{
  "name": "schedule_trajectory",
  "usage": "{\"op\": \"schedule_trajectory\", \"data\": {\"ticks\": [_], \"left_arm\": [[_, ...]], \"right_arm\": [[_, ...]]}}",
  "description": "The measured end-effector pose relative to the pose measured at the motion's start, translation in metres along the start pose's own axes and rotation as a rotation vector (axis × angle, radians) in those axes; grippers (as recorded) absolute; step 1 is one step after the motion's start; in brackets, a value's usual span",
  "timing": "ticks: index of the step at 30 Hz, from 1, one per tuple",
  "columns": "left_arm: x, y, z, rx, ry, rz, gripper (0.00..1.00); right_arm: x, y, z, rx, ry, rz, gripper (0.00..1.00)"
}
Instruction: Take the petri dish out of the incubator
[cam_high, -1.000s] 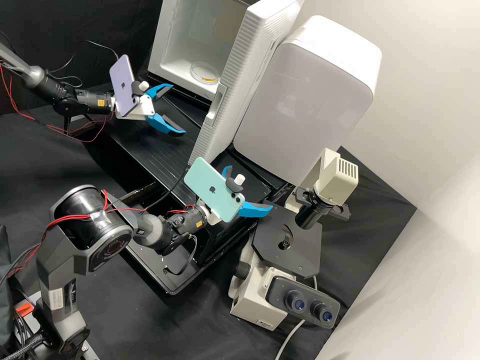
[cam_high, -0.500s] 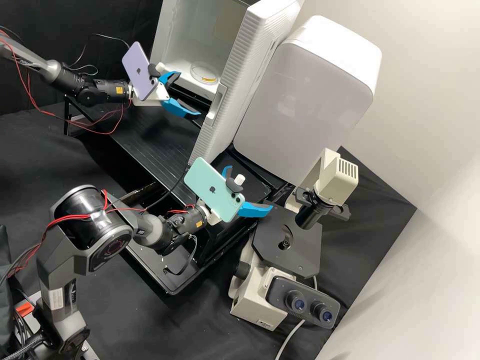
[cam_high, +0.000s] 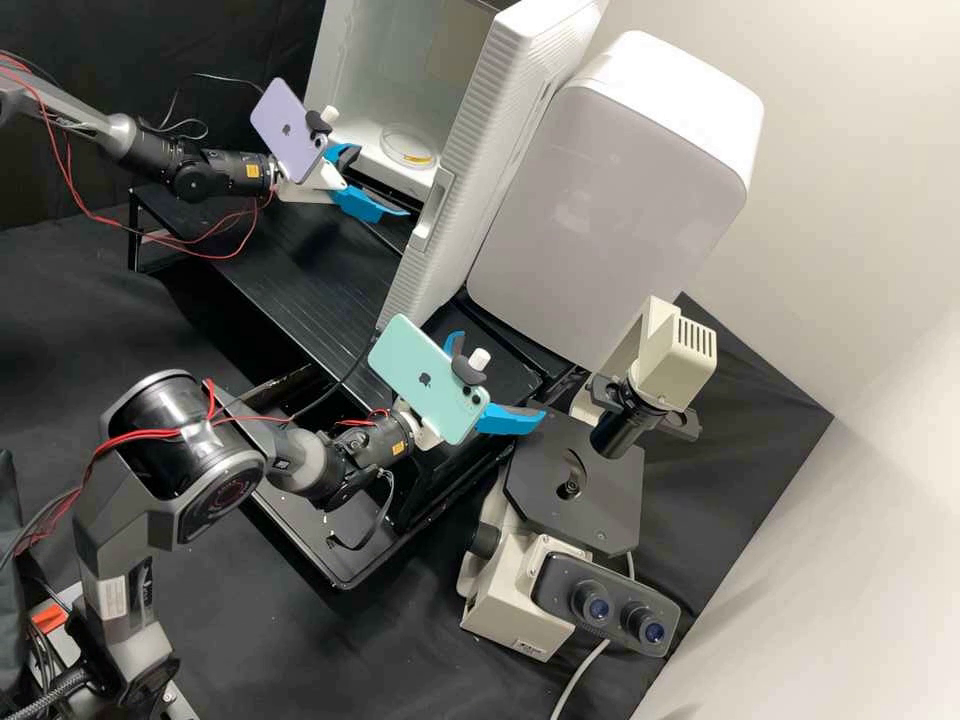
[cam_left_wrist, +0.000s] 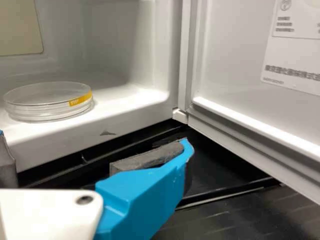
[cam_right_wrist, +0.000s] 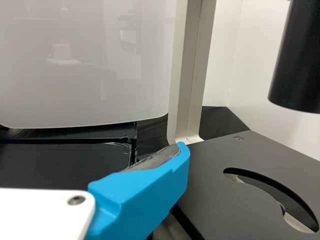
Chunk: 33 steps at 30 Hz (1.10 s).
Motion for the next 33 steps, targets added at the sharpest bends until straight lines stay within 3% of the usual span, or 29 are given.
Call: {"op": "schedule_trajectory", "data": {"ticks": [16,33], "left_arm": [[0.022,0.022,0.018,-0.132,0.051,-0.070,1.00],[0.020,0.033,0.018,-0.127,0.063,-0.071,1.00]], "right_arm": [[0.000,0.000,0.000,0.000,0.000,0.000,1.00],[0.000,0.000,0.000,0.000,0.000,0.000,1.00]]}}
